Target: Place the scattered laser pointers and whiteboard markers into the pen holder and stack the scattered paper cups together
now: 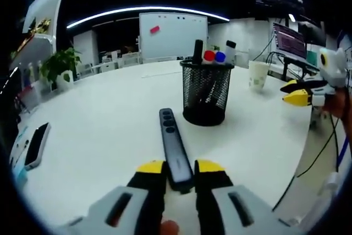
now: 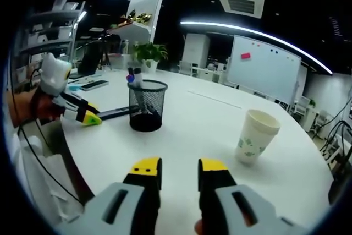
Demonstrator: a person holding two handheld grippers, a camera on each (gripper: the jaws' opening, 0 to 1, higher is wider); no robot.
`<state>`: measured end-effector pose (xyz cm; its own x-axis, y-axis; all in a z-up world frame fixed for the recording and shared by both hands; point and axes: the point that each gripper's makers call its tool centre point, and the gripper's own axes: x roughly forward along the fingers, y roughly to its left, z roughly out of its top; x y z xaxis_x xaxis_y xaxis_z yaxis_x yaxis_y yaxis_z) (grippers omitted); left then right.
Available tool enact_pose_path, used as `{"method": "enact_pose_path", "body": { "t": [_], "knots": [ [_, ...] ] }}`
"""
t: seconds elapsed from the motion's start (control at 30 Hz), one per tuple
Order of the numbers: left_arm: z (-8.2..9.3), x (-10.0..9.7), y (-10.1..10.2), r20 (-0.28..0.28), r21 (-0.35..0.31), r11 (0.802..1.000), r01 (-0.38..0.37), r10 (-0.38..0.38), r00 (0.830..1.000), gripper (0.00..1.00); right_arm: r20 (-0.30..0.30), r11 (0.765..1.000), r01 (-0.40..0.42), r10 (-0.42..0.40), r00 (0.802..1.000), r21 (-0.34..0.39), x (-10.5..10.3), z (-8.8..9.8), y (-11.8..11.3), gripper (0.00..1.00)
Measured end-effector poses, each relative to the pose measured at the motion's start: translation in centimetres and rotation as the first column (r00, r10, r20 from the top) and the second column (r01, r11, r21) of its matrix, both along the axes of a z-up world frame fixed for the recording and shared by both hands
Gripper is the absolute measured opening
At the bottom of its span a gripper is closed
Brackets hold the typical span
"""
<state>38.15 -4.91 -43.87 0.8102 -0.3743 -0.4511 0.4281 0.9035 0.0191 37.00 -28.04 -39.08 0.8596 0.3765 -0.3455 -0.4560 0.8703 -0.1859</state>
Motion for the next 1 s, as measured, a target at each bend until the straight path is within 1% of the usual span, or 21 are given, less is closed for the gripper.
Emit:
{"method": "enact_pose_path", "body": {
  "t": [0.03,0.07,0.13,0.17,0.3,0.47,0.7,0.83,1.0],
  "knots": [
    [-0.01,0.00,0.01,0.001,0.000,1.000,-0.001,0.001,1.000,0.22,-0.002,1.000,0.000,0.000,1.000,0.001,-0.02,-0.03,0.01,0.27],
    [0.00,0.01,0.00,0.000,-0.005,1.000,-0.003,0.003,1.000,0.21,-0.007,1.000,-0.002,0.002,1.000,0.015,-0.05,-0.02,0.08,0.27],
    [0.01,-0.01,-0.11,0.000,-0.036,0.999,-0.004,0.004,1.000,0.21,-0.010,0.999,-0.006,0.006,1.000,0.052,-0.05,0.27,0.28,0.27],
    [0.03,-0.06,-0.19,0.003,-0.038,0.999,-0.003,0.003,1.000,0.21,-0.008,0.998,-0.006,0.006,1.000,0.061,-0.03,0.47,0.29,0.27],
    [0.06,-0.07,-0.33,0.011,-0.036,0.999,0.005,-0.005,1.000,0.21,-0.002,0.998,-0.003,0.003,1.000,0.055,0.09,0.42,0.16,0.27],
    [0.10,-0.02,-0.64,0.041,-0.005,0.999,0.032,-0.032,0.999,0.21,-0.006,0.999,-0.008,0.008,1.000,0.054,0.07,0.37,0.34,0.27],
    [0.20,0.17,-0.70,0.051,0.000,0.999,0.039,-0.039,0.998,0.20,-0.010,0.999,-0.009,0.010,1.000,0.048,-0.08,0.24,0.34,0.27],
    [0.35,0.42,-0.34,0.072,0.033,0.999,0.041,-0.044,0.996,0.20,-0.011,0.999,-0.006,0.007,1.000,0.047,-0.03,0.10,0.04,0.27],
    [0.78,0.46,-0.27,0.089,0.041,0.998,0.049,-0.053,0.995,0.20,-0.013,0.999,-0.006,0.007,1.000,0.047,-0.02,0.00,0.07,0.27]
  ]
}}
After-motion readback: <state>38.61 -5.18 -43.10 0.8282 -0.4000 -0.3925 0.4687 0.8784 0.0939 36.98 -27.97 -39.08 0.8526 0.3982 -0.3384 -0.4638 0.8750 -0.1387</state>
